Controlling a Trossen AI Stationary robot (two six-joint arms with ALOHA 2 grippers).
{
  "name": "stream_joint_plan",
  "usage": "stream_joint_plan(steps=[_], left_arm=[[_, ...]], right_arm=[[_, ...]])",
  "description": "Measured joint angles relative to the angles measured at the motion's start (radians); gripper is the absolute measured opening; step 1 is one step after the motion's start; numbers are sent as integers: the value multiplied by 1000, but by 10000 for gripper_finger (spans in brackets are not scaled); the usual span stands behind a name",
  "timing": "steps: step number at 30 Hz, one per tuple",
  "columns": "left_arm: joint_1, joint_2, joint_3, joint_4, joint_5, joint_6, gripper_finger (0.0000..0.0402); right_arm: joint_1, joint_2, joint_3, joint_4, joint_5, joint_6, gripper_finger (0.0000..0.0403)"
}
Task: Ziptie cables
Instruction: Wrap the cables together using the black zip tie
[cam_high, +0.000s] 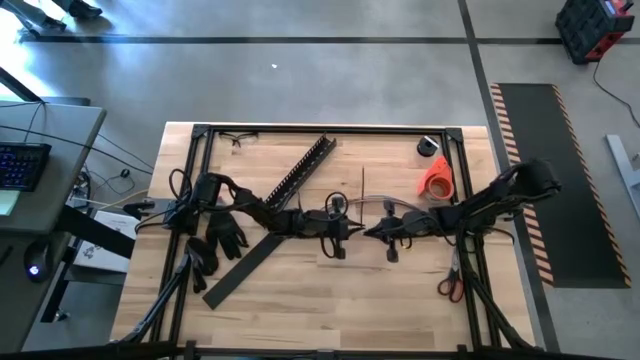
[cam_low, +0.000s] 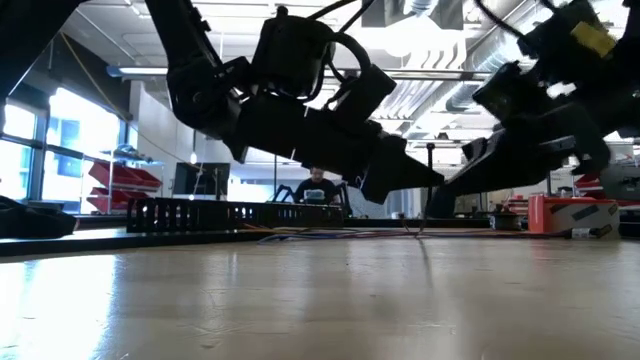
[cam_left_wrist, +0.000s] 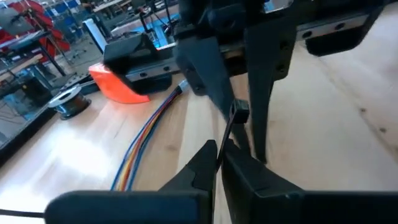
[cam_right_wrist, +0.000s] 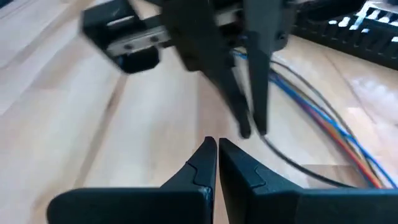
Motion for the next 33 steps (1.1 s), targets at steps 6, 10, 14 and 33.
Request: stream_joint_plan(steps=[6, 10, 14, 33], left_arm=[[11, 0, 0, -4, 103, -107, 0], [12, 0, 0, -8, 119, -137, 0], [12, 0, 0, -32, 120, -163, 0], [-17, -18, 1, -54, 129, -161, 0]], right_arm=[[80, -122, 65, -137, 51, -25, 0], [94, -135, 165, -212, 93, -14, 0], [94, -134, 274, -354, 104, -9, 0], [91, -127, 321, -557, 204, 28, 0]])
